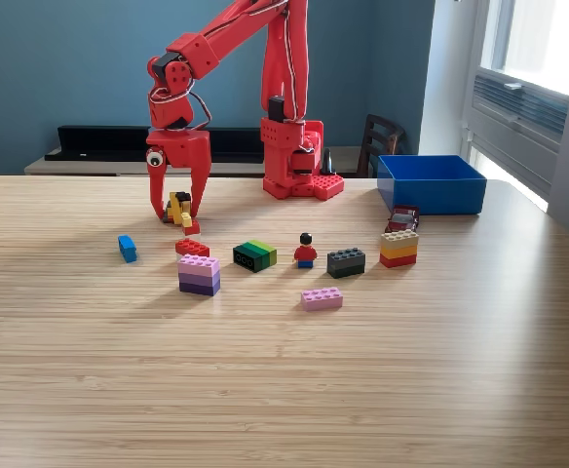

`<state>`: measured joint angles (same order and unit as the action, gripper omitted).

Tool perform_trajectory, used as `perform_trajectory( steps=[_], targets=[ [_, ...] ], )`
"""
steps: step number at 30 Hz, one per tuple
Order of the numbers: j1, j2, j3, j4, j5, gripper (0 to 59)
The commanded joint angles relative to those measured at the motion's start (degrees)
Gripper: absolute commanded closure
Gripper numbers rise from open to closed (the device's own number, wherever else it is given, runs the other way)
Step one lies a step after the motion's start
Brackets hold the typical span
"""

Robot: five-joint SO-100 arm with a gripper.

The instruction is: Grasp a lego block and put it in the bin.

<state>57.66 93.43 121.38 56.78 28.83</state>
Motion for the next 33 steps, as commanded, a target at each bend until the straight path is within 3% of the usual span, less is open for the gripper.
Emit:
perform_trajectory(
  steps=[1,5,8,14,23,27,33],
  targets=[
    [-0.8,-0.4,0.1,0.8,-1.1,58.6],
    [-1.8,-0.3,0.1,2.9,-1.3,58.6],
    [-2.5,-0.3,-3.6,9.7,-1.6,58.6],
    [-4.0,0.4,-14.7,24.4,-2.8,58.6],
    [-7.9,0.7,-33.0,40.1,-3.9,58.6],
    [-9.8,0.7,-37.1,42.0,-4.4,58.6],
    [-15.3,0.7,-32.9,42.0,-6.5,58.6]
  ],
)
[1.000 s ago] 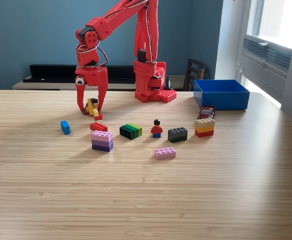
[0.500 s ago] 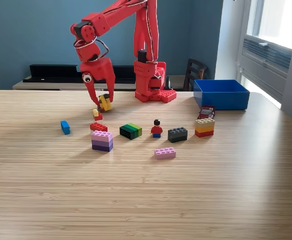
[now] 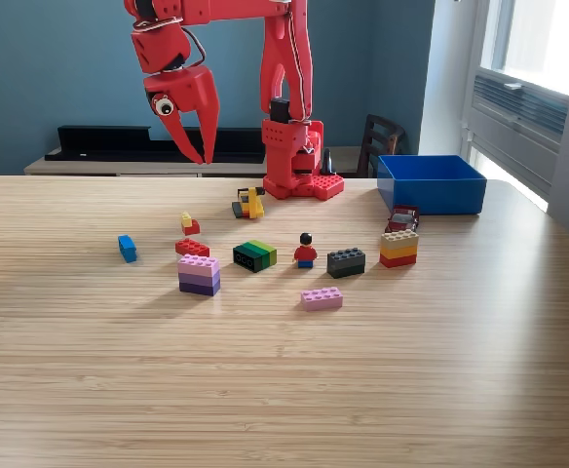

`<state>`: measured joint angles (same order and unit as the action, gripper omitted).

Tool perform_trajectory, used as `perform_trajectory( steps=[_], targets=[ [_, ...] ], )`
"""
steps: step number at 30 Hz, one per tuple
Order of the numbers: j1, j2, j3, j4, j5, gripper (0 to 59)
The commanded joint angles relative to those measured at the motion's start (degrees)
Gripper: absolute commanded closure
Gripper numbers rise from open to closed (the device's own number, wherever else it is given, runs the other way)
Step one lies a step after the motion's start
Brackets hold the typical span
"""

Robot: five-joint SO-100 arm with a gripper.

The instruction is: Grasp a lego block and put it in the bin.

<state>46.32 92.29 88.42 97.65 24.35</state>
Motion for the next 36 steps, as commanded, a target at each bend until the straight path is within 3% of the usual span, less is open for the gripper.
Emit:
perform_trajectory(
  steps=[1,10,18,25,36],
  targets=[
    [-5.1,1.8,1.1,1.1,-2.9,58.6],
    [-10.1,1.8,8.5,1.1,-7.0,56.2],
    [-9.1,1.9,10.7,2.1,-14.1,41.0],
    [-9.7,4.7,17.8,2.0,-19.8,38.2],
    [-9.9,15.5,22.9,-3.7,-25.7,35.6]
  ],
)
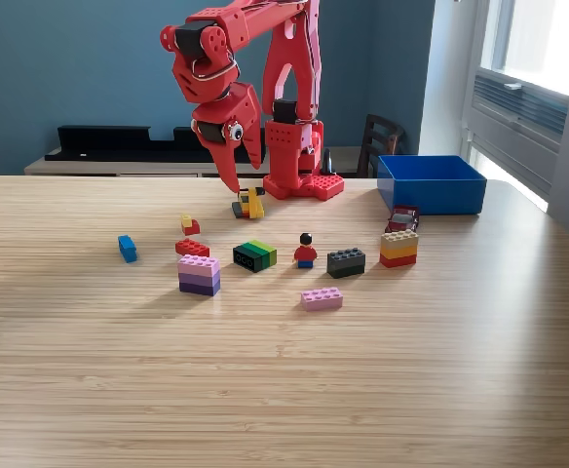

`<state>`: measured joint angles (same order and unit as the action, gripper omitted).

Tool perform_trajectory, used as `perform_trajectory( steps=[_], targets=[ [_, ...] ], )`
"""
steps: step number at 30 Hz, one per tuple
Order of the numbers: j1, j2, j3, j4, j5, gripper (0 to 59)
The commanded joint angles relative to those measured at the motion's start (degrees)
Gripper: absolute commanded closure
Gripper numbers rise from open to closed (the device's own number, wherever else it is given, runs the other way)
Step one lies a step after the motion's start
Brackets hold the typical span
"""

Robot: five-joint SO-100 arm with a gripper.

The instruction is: Grasp a lego block and put it in the bin.

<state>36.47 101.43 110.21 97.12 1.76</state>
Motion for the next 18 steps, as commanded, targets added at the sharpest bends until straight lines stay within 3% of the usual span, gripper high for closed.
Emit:
perform_trajectory(
  steps=[1,9,12,18],
  targets=[
    [0.2,7.2,2.5,-5.4,-4.0,35.5],
    [0.8,16.3,20.8,-22.3,-13.1,33.6],
    [0.7,17.9,24.4,-24.7,-14.2,33.6],
    [0.9,19.0,23.4,-24.9,-15.1,34.4]
  ],
)
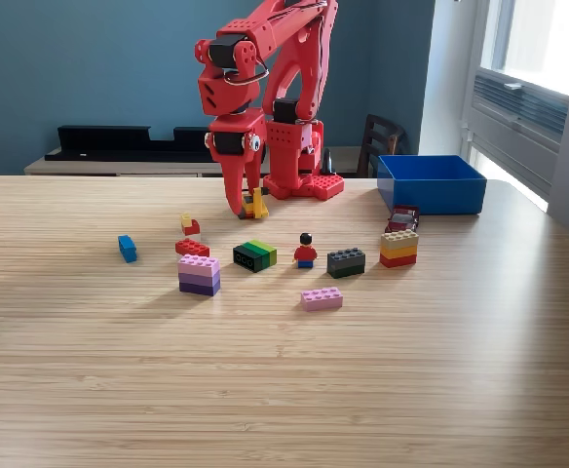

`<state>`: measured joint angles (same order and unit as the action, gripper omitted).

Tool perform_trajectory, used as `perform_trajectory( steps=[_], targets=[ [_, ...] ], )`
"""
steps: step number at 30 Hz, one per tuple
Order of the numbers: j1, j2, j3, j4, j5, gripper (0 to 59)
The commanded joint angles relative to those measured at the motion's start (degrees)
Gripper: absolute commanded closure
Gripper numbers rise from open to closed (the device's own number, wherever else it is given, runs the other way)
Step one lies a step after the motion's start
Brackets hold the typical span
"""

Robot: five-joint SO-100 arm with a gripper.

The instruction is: Grasp a lego block and put it in the bin.

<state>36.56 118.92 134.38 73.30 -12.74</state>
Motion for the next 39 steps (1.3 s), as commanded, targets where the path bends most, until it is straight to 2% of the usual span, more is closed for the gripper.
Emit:
perform_trajectory(
  steps=[1,7,11,16,24,29,32,39],
  targets=[
    [1.1,1.5,-1.1,-1.4,-1.0,34.8],
    [1.9,1.4,0.2,-4.7,-4.4,35.1],
    [-0.3,1.1,-0.7,-4.6,-1.3,34.7],
    [-1.8,1.1,-3.3,-1.1,2.8,34.2],
    [-5.4,1.1,-8.3,3.0,5.3,33.8],
    [-8.6,1.0,-6.4,1.3,2.1,35.1],
    [-10.1,0.9,-3.9,-1.8,0.4,34.9],
    [-10.9,1.0,-1.9,-4.0,0.9,36.2]
  ],
)
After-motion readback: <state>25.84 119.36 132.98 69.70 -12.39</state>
